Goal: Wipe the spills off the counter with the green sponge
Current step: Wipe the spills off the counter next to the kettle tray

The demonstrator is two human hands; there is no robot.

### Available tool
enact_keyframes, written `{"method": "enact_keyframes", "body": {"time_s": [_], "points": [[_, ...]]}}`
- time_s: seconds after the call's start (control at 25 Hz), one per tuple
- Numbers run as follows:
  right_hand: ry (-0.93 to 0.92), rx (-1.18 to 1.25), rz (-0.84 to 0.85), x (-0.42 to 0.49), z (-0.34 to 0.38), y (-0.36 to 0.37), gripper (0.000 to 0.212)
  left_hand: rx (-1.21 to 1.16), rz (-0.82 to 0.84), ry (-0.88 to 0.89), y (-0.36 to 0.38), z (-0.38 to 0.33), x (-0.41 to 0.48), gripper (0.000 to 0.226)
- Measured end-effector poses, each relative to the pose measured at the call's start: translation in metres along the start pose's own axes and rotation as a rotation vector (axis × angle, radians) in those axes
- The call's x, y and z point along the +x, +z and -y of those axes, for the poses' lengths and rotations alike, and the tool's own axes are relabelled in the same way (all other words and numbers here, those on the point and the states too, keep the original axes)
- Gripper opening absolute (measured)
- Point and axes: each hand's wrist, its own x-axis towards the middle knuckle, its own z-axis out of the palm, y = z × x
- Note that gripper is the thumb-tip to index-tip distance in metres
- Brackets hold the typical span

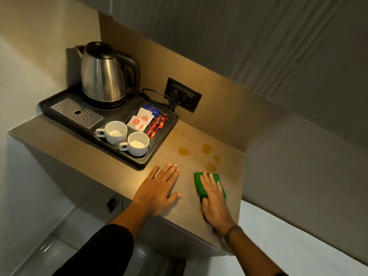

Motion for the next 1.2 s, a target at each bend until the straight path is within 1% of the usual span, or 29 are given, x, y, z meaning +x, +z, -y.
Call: {"method": "enact_keyframes", "body": {"time_s": [0.04,0.08,0.16,0.2,0.28,0.32,0.36,0.4,0.44,0.48,0.52,0.56,0.64,0.72,0.76,0.84,0.92,0.96,1.0,1.04,1.12,1.16,1.2], "points": [[-0.069,-0.024,0.051,-0.018,-0.011,0.003,0.082,0.003,-0.013,0.0,0.0,0.0,0.0,0.082],[-0.1,-0.052,0.076,-0.038,-0.028,0.0,0.085,0.004,-0.02,0.001,0.0,0.0,0.0,0.082],[-0.107,-0.07,0.057,-0.048,-0.061,-0.02,0.085,0.0,-0.021,0.004,0.001,0.001,0.0,0.081],[-0.072,-0.062,0.026,-0.033,-0.068,-0.028,0.082,0.004,-0.021,0.004,0.002,0.001,0.0,0.082],[0.059,-0.028,-0.063,0.021,-0.055,-0.035,0.076,0.005,-0.011,0.005,0.002,0.002,0.001,0.082],[0.105,0.008,-0.083,0.045,-0.039,-0.034,0.073,0.006,-0.01,0.007,0.001,0.002,0.001,0.082],[0.107,0.023,-0.072,0.058,-0.024,-0.028,0.073,0.008,-0.01,0.007,0.001,0.002,0.002,0.082],[0.08,0.025,-0.052,0.059,-0.018,-0.019,0.073,0.006,-0.009,0.005,0.001,0.002,0.002,0.082],[0.016,0.01,-0.024,0.049,-0.02,-0.011,0.075,0.003,-0.012,0.005,0.001,0.003,0.002,0.082],[-0.048,-0.011,0.006,0.031,-0.029,-0.007,0.077,-0.001,-0.022,0.003,0.002,0.003,0.002,0.082],[-0.076,-0.023,0.017,0.009,-0.043,-0.009,0.078,-0.003,-0.031,-0.001,0.003,0.003,0.002,0.082],[-0.073,-0.025,-0.006,-0.004,-0.06,-0.016,0.078,-0.004,-0.032,-0.002,0.004,0.003,0.001,0.082],[0.021,0.021,-0.083,0.019,-0.072,-0.033,0.075,-0.005,-0.031,-0.001,0.005,0.003,0.001,0.082],[0.179,0.039,-0.138,0.076,-0.054,-0.041,0.072,0.001,-0.026,0.001,0.004,0.003,0.001,0.082],[0.215,0.047,-0.123,0.096,-0.039,-0.04,0.071,0.004,-0.02,0.003,0.003,0.003,0.002,0.082],[0.123,0.004,-0.075,0.104,-0.031,-0.029,0.072,-0.004,-0.014,-0.005,0.001,0.003,0.001,0.082],[-0.023,-0.054,-0.016,0.077,-0.054,-0.029,0.075,-0.014,-0.023,-0.004,0.0,0.002,0.001,0.082],[-0.048,-0.08,-0.006,0.063,-0.072,-0.034,0.075,-0.017,-0.019,-0.003,0.001,0.001,0.0,0.082],[-0.036,-0.079,-0.02,0.063,-0.081,-0.042,0.075,-0.019,-0.021,-0.006,0.001,0.0,0.0,0.082],[0.017,-0.072,-0.047,0.076,-0.081,-0.048,0.074,-0.022,-0.03,-0.014,0.001,0.0,0.0,0.082],[0.18,-0.032,-0.122,0.126,-0.055,-0.053,0.07,-0.025,-0.026,-0.02,-0.002,-0.001,0.001,0.082],[0.216,-0.003,-0.112,0.144,-0.038,-0.05,0.069,-0.022,-0.021,-0.018,-0.003,-0.001,0.001,0.082],[0.198,-0.011,-0.081,0.151,-0.026,-0.042,0.07,-0.019,-0.017,-0.017,-0.002,-0.001,0.002,0.082]]}}
